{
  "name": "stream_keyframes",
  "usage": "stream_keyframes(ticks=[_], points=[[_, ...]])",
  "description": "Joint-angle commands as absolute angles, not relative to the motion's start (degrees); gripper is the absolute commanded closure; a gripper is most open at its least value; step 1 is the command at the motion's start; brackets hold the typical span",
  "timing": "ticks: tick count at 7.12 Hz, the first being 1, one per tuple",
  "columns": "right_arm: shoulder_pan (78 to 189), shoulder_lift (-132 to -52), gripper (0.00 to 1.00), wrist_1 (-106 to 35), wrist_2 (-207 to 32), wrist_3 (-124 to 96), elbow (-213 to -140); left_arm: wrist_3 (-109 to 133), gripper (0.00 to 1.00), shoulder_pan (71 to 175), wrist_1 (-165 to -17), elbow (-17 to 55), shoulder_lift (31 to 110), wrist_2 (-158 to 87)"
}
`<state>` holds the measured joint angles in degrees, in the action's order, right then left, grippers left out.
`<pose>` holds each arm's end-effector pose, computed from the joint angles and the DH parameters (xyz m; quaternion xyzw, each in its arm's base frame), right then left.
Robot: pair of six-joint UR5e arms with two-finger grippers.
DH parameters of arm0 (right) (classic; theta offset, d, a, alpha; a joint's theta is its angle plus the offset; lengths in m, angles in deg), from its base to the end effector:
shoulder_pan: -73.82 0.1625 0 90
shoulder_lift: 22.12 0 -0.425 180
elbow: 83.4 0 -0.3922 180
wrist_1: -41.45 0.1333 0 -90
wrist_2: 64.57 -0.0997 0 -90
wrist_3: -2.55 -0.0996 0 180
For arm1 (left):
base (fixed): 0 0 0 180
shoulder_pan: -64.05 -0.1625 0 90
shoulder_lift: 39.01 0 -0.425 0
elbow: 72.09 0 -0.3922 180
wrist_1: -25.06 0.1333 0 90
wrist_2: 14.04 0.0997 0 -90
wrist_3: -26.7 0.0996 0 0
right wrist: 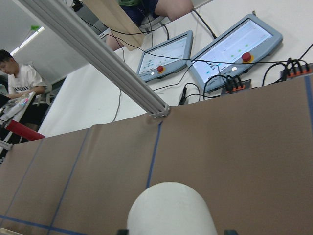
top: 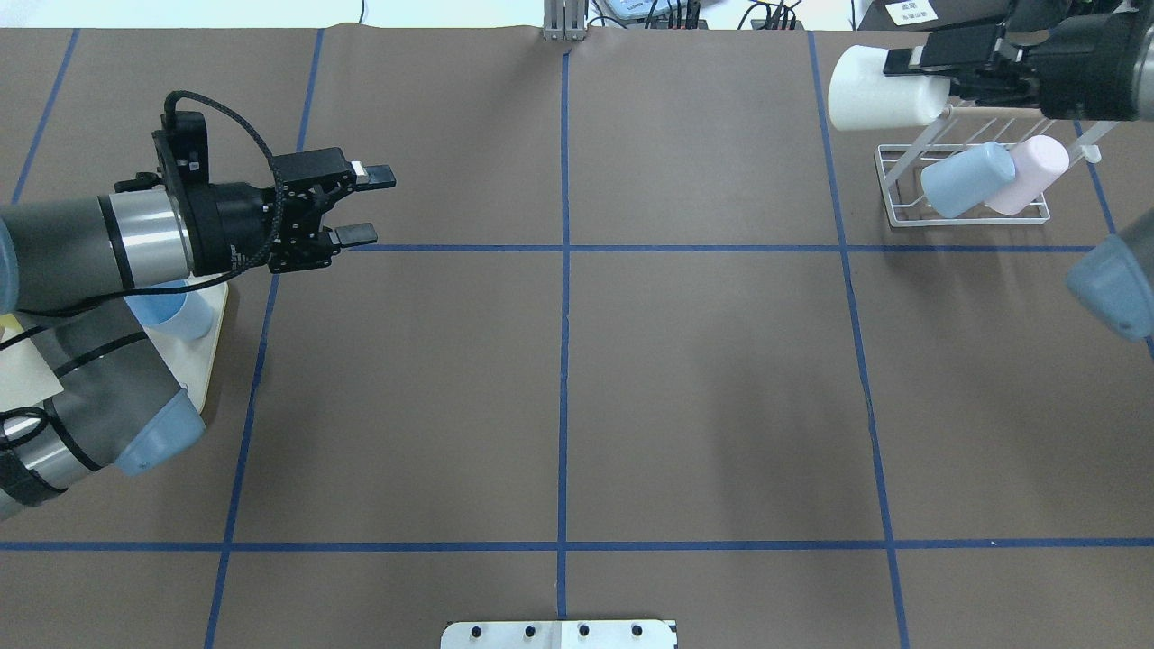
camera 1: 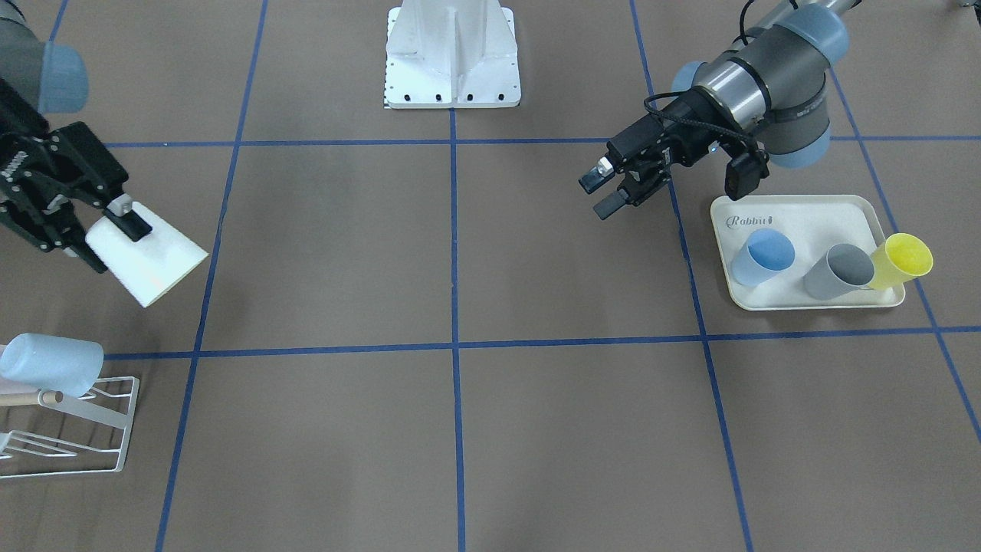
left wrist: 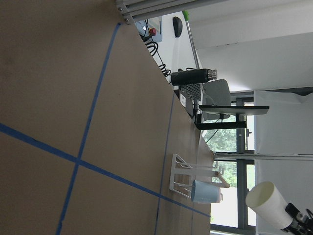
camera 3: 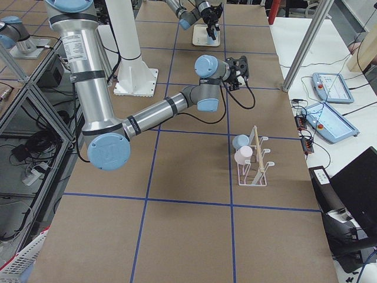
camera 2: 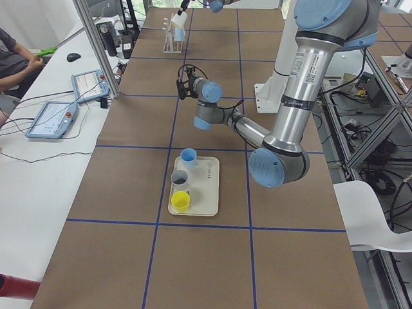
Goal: Transfer IKEA cup to right arm and place on rack
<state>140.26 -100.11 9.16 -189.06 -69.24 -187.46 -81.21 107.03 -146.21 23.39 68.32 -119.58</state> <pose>-0.1426 -0.5194 0.3156 0.2662 -0.6201 0.1098 0.7298 0.3348 -0.4577 0.2961 0.0884 0.7806 -0.2169 0.5794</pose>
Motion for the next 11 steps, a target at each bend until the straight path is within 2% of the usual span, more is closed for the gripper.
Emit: stream_keyframes(ticks=[1,3,11], points=[[147.45,-103.39,0.70,2.52,-196.49,-60.50,-187.72,-75.62,0.00,109.66,-140.89,23.45,68.21,-121.88],[150.18,-107.54,0.70,1.47,-199.38,-52.84,-187.64,-74.91,0.00,110.98,-140.26,23.19,68.21,-121.97],[156.16,-113.44,0.71,-7.32,-201.77,-35.33,-187.64,-70.54,0.00,115.36,-137.45,23.54,68.04,-122.06]])
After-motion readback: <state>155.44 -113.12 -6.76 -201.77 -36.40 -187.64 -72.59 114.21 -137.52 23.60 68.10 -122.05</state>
